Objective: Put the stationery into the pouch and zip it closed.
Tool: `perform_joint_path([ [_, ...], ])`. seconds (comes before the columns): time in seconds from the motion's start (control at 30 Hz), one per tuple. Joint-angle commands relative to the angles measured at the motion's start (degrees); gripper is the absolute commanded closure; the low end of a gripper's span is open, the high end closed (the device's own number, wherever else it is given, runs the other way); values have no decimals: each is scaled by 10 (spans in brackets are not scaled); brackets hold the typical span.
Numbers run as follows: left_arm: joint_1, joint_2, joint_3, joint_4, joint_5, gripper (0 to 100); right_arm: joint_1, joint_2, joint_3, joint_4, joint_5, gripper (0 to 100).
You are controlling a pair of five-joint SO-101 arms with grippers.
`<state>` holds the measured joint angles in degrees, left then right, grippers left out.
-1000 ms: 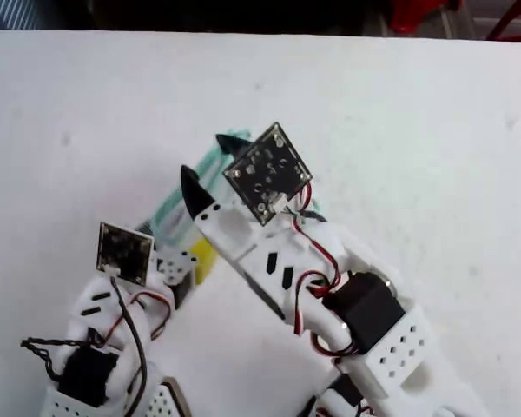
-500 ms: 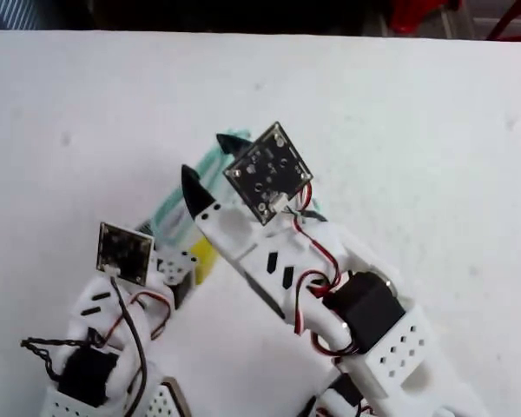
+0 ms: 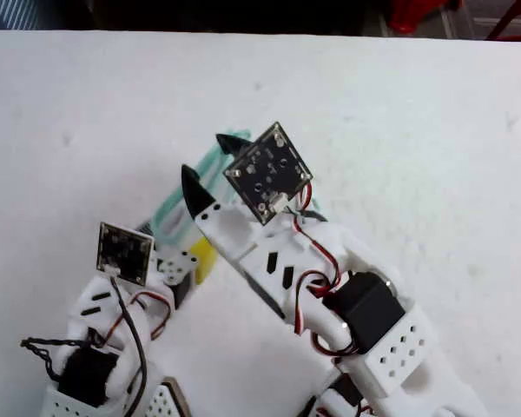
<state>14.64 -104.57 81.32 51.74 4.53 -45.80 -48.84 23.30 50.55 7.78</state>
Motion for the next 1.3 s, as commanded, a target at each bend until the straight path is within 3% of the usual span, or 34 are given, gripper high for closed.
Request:
perform_joint_path([
  [0.0,8,5,-4,2,3,755,5,-13,-8,1,7,825],
  [0.77,7,5,-4,2,3,755,7,-14,-21,3,7,826],
  [1.27,-20,5,-6,1,12,755,223,50,-127,45,8,826],
])
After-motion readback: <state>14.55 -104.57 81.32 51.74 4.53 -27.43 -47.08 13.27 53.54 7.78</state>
